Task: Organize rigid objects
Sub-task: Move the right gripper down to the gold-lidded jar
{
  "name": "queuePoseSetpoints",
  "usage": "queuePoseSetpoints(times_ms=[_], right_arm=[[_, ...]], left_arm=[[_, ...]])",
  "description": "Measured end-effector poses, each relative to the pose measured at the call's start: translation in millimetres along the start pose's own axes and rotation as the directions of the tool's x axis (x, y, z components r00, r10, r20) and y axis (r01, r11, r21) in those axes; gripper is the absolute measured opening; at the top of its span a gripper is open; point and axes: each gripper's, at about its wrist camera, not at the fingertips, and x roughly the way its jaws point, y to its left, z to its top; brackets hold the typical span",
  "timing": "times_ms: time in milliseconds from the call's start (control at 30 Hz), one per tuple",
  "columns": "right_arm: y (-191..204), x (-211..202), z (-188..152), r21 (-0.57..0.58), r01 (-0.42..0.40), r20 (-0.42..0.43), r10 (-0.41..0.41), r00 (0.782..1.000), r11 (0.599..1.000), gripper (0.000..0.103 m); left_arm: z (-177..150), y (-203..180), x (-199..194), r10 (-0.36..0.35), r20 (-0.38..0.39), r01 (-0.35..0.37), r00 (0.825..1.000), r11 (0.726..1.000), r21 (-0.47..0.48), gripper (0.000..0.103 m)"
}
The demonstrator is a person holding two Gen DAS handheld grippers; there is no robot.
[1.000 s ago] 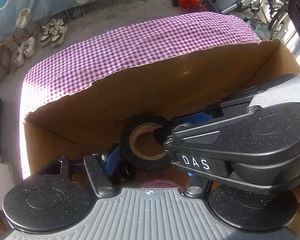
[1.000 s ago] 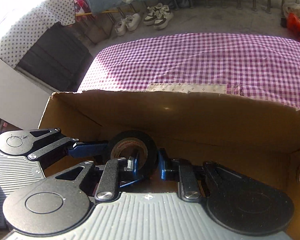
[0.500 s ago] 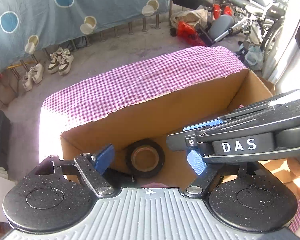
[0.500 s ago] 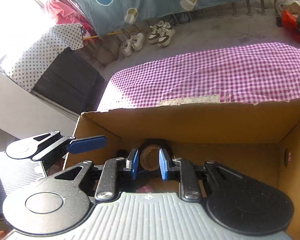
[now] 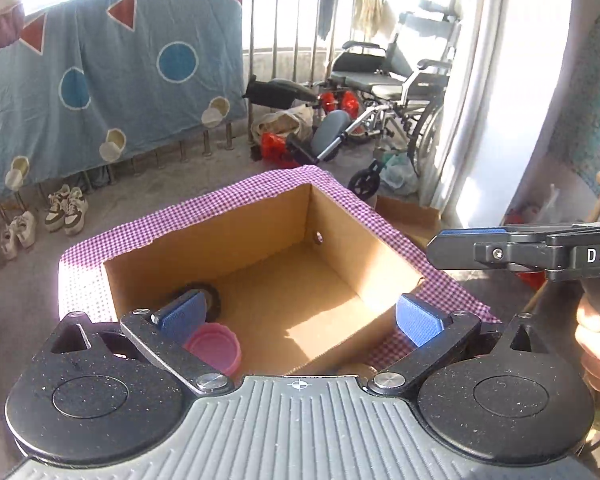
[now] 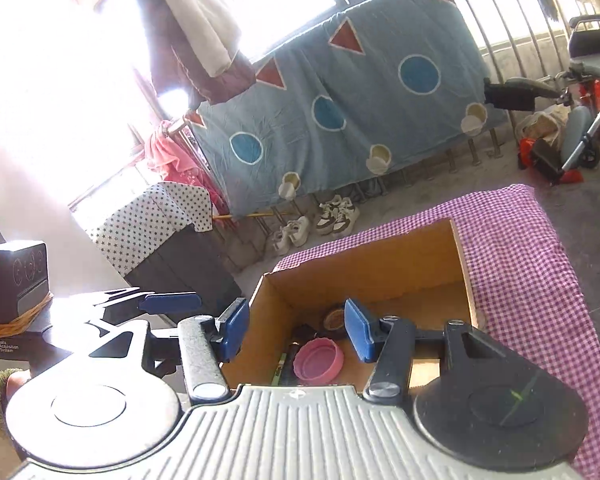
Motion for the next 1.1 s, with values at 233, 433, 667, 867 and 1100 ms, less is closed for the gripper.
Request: queuePoseSetpoints(times_ms=[233, 433, 667, 867, 1100], right_arm=[[-30.6, 0.7, -79.2, 0.1, 0.1, -0.047, -0.095, 0.994, 0.99, 0.056], [-51.5, 17.5, -105.2, 0.085, 0.152, -0.146, -0.138, 0.98, 0.985, 0.056], [-68.6, 32.5, -106.0, 0.106, 0.141, -0.159, -0.123, 0.98, 0.984, 0.055], [-83.5, 49.6, -101.6, 0.139, 0.104, -0.175, -0.079, 0.981, 0.985, 0.047], [-93.8, 77.4, -93.0, 0.166, 0.048, -0.227, -0.009, 0.974, 0.985, 0.039]], left_arm=[[-88.5, -37.2, 36.5, -0.166, -0.054, 0.162, 0.985, 0.985, -0.063, 0.102], [-125.3, -49.0, 67.1, -0.21, -0.049, 0.199, 0.976, 0.964, -0.175, 0.102], [-144.7, -75.8, 82.6, -0.088, -0.033, 0.086, 0.996, 0.995, -0.041, 0.102], [-144.0, -82.8, 93.4, -0.027, -0.026, 0.027, 0.999, 1.0, 0.006, 0.102], [-136.8, -88.3, 107.4, 0.015, -0.039, -0.014, 0.999, 1.0, 0.02, 0.084]])
